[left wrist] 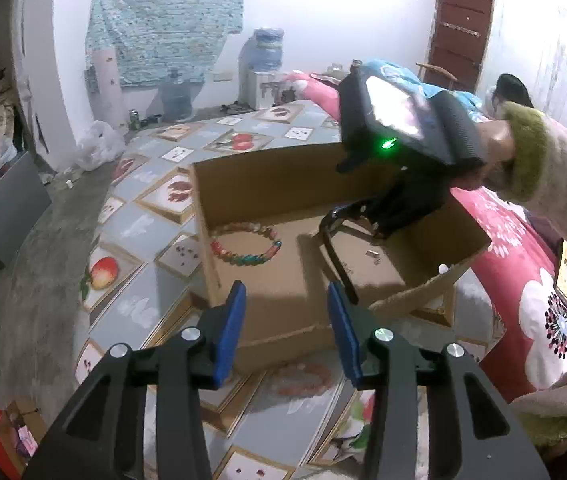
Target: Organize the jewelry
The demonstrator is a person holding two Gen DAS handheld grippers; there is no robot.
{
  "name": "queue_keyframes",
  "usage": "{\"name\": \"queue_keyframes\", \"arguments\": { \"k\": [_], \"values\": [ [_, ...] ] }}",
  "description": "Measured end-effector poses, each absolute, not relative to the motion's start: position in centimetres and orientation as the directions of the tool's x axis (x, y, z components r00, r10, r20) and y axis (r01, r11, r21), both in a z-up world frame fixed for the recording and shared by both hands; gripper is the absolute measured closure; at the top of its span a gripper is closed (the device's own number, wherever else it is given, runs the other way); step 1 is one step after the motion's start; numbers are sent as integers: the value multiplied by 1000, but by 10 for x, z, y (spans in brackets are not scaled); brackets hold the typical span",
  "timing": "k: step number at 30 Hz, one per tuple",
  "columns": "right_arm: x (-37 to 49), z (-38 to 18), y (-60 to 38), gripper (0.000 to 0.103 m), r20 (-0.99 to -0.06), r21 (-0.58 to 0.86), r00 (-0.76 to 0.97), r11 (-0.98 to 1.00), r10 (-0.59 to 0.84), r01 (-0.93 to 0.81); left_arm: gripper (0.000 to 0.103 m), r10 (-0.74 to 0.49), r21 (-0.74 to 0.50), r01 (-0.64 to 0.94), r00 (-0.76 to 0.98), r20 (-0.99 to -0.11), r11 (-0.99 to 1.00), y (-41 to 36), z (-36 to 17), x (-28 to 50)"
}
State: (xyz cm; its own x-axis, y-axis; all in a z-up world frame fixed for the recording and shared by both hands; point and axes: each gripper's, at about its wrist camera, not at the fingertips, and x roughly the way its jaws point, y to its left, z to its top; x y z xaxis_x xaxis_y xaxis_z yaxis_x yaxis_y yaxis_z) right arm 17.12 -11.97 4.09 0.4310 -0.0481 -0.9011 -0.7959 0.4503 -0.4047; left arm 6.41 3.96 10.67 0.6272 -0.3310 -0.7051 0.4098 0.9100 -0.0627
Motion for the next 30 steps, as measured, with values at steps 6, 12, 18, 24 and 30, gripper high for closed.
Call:
{"name": "queue_keyframes", "arguments": {
  "k": [6,12,18,24,30],
  "values": [
    [188,14,-122,56,-928,-367,357,442,-109,-819,59,-320,-81,373,642,-697,924,63,101,45],
    [204,6,-139,78,-943,-319,320,531,-94,-785,58,-317,-138,315,640,-700,939,83,87,28],
    [202,14,-146,90,-868,-450,487,565,-95,-692,58,-313,-177,271,630,-711,946,95,76,22],
    [171,-1,-133,89,-695,-706,699,341,-168,-620,58,-317,-187,267,624,-714,945,93,72,23],
    [177,0,-139,71,-753,-640,640,390,-149,-662,57,-322,-192,269,618,-717,944,88,68,22]
  ]
}}
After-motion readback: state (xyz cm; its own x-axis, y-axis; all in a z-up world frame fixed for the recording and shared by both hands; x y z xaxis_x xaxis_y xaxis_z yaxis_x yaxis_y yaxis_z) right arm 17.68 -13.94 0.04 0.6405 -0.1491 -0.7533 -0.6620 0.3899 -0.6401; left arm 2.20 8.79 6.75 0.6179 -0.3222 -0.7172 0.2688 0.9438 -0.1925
